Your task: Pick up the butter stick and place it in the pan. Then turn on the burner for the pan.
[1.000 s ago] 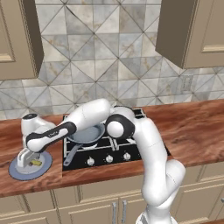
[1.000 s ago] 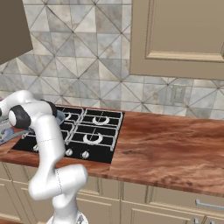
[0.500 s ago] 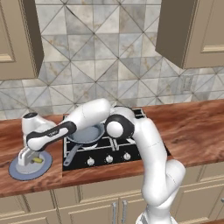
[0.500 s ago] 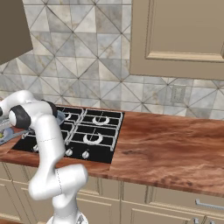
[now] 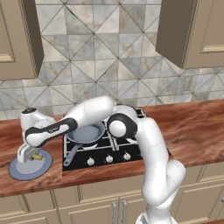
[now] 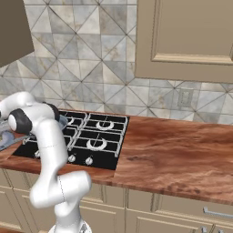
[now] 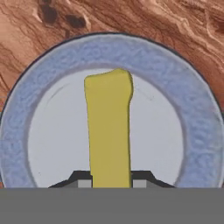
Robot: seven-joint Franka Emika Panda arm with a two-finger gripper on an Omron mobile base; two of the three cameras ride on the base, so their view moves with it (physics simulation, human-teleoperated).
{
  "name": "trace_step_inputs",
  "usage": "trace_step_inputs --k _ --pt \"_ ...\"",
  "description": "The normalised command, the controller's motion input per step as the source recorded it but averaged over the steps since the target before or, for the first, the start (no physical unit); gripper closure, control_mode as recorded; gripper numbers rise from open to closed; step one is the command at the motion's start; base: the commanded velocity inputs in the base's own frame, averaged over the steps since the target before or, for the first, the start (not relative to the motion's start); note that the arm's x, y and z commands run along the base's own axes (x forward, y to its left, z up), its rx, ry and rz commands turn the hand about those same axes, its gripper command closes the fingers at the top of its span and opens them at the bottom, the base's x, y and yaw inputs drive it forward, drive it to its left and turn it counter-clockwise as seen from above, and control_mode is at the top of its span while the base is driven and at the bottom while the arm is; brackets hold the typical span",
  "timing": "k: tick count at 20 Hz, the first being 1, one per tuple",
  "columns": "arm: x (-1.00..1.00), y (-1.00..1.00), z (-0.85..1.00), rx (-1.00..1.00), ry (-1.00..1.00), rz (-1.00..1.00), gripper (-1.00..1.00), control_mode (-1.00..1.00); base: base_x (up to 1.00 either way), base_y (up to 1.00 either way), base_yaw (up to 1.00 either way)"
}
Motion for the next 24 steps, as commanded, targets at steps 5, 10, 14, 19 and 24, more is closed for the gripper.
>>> trace_step_inputs --k 5,10,14,19,24 --pt "-0.38 -0.32 0.35 0.00 0.00 0.00 1.00 -1.00 0.00 0.00 0.00" --pt "-0.25 -0.49 0.21 0.00 0.00 -0.04 1.00 -1.00 0.00 0.00 0.00" --pt "-0.11 -0.54 0.40 0.00 0.00 -0.05 1.00 -1.00 0.00 0.00 0.00" --pt "-0.09 -0.48 0.31 0.00 -0.04 -0.06 1.00 -1.00 0.00 0.00 0.00" --pt "-0.08 -0.48 0.38 0.00 0.00 -0.11 1.00 -1.00 0.00 0.00 0.00"
